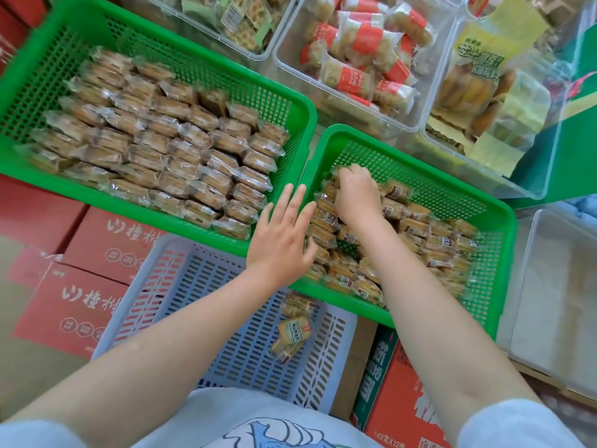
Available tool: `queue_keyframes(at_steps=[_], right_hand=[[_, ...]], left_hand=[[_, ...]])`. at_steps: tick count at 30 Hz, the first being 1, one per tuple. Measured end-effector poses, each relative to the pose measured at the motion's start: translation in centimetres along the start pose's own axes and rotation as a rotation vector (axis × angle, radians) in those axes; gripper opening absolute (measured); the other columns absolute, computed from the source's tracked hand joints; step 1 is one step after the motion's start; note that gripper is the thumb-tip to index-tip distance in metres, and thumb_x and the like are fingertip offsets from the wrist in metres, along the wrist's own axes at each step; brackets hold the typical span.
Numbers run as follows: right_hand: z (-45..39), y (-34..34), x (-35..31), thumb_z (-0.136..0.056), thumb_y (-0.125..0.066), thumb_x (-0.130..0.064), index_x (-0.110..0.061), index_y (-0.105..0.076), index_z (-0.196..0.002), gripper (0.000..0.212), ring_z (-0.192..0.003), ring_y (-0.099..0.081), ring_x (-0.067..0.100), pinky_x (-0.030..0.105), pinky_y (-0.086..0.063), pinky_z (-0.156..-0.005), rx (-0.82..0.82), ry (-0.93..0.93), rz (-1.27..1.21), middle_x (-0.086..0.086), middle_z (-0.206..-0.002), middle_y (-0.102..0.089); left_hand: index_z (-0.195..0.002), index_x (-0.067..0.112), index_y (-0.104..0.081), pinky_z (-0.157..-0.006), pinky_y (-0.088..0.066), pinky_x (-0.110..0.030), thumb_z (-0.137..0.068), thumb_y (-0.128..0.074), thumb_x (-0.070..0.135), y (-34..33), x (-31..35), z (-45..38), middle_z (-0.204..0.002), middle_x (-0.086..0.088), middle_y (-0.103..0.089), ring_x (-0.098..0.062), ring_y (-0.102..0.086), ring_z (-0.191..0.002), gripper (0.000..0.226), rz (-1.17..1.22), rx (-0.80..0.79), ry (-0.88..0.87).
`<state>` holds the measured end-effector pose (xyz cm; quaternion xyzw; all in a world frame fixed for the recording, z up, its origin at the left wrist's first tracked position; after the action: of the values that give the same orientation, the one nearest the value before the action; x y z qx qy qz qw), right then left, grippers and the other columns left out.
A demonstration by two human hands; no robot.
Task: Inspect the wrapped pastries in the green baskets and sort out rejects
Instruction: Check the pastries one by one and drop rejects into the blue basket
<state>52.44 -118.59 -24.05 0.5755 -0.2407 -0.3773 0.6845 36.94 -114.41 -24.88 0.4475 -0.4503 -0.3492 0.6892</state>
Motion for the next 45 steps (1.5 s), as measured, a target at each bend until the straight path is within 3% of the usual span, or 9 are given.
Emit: queue_keyframes(at_steps=[6, 12, 17, 19, 24, 28, 31, 38, 45], right_hand=[[0.7, 1.4, 1.2, -0.096, -0.050, 0.002, -0.011, -0.047, -0.094, 0.013, -0.093, -0.049, 0.025, 0.030, -0.032, -0.074, -0.004, -0.124, -0.210, 0.003, -0.096, -0.049], [4.5, 6.1, 3.0, -0.101, -0.052, -0.013, -0.012, -0.055, -0.100, 0.004, -0.085, -0.056, 0.018, 0.029, -0.041, -0.069, 0.121, -0.242, -0.550, 0.000, -0.092, -0.059], [10.3, 9.0, 4.5, -0.101, -0.053, -0.010, -0.013, -0.056, -0.099, 0.004, -0.090, -0.068, 0.015, 0.020, -0.055, -0.072, 0.212, -0.444, -1.046, 0.002, -0.099, -0.066], [12.9, 8.9, 3.4, -0.102, -0.049, -0.005, -0.008, -0.053, -0.097, 0.007, -0.091, -0.070, 0.021, 0.034, -0.061, -0.079, 0.149, -0.504, -1.376, 0.009, -0.101, -0.068], [19.1, 8.5, -0.5, -0.103, -0.044, -0.002, -0.008, -0.050, -0.090, 0.015, -0.084, -0.069, 0.022, 0.031, -0.061, -0.069, 0.031, -0.466, -1.701, 0.012, -0.094, -0.069], [22.8, 8.2, -2.2, -0.104, -0.042, -0.006, -0.016, -0.053, -0.108, 0.015, -0.083, -0.069, 0.019, 0.033, -0.058, -0.065, -0.012, -0.417, -1.879, 0.009, -0.100, -0.071], [24.8, 8.5, -3.4, -0.102, -0.047, -0.018, -0.023, -0.059, -0.117, 0.020, -0.103, -0.065, 0.025, 0.037, -0.053, -0.077, -0.070, -0.282, -1.942, 0.009, -0.114, -0.069], [28.3, 10.6, -4.0, -0.092, -0.066, -0.020, -0.016, -0.064, -0.094, 0.005, -0.124, -0.056, 0.038, 0.037, -0.056, -0.076, -0.064, -0.104, -2.019, 0.016, -0.118, -0.062], [30.3, 12.6, -3.8, -0.081, -0.067, -0.020, -0.021, -0.071, -0.083, 0.004, -0.108, -0.065, 0.027, 0.032, -0.057, -0.076, 0.060, -0.054, -1.878, 0.004, -0.099, -0.069]], left_hand=[[-0.161, 0.017, -0.010, -0.125, -0.008, -0.048, -0.101, -0.027, 0.044, -0.1, 0.2, 0.0, -0.168, -0.007, 0.013, -0.023, 0.016, -0.154, 0.067, -0.051, -0.068, -0.005], [-0.161, 0.019, -0.009, -0.125, -0.005, -0.046, -0.102, -0.032, 0.046, 0.3, 0.0, 0.3, -0.168, -0.003, 0.014, -0.020, 0.017, -0.153, 0.068, 0.017, -0.105, -0.025], [-0.143, 0.019, -0.050, -0.117, -0.028, -0.037, -0.102, -0.054, 0.028, 5.2, -1.8, 0.8, -0.148, 0.006, -0.047, -0.013, -0.036, -0.142, 0.043, 0.891, -0.040, 0.188], [-0.141, 0.025, -0.052, -0.107, -0.038, -0.031, -0.102, -0.054, 0.032, 7.3, -1.4, 2.1, -0.135, 0.011, -0.054, -0.004, -0.049, -0.124, 0.040, 1.202, -0.059, 0.240], [-0.118, 0.024, -0.066, -0.074, -0.059, -0.033, -0.102, -0.055, 0.024, 10.6, 1.5, 6.0, -0.108, -0.001, -0.073, -0.017, -0.070, -0.097, 0.019, 1.721, -0.199, 0.174], [-0.110, 0.015, -0.069, -0.060, -0.059, -0.026, -0.100, -0.055, 0.017, 11.2, 2.3, 9.1, -0.098, -0.005, -0.074, -0.016, -0.071, -0.082, 0.017, 1.820, -0.233, 0.161], [-0.104, 0.011, -0.070, -0.052, -0.057, -0.024, -0.093, -0.059, 0.020, 11.3, 3.0, 11.1, -0.090, -0.009, -0.073, -0.017, -0.069, -0.071, 0.019, 1.879, -0.278, 0.128], [-0.108, 0.004, -0.065, -0.042, -0.049, -0.020, -0.094, -0.054, 0.017, 11.7, 4.8, 14.4, -0.081, -0.008, -0.074, -0.010, -0.065, -0.056, 0.022, 1.928, -0.318, 0.094], [-0.113, 0.008, -0.060, -0.046, -0.054, -0.024, -0.102, -0.054, 0.011, 12.1, 4.3, 15.7, -0.095, -0.014, -0.075, -0.019, -0.073, -0.074, 0.013, 1.648, -0.184, 0.197]])
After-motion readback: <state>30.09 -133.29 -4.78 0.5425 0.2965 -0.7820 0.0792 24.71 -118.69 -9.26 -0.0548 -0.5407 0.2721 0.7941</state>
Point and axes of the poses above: each hand's wrist, its own z-axis away from the middle knuckle, its own y-axis out of the back of the hand, x = y × z, the point moved 9 cm from there along -z, towards the middle knuckle
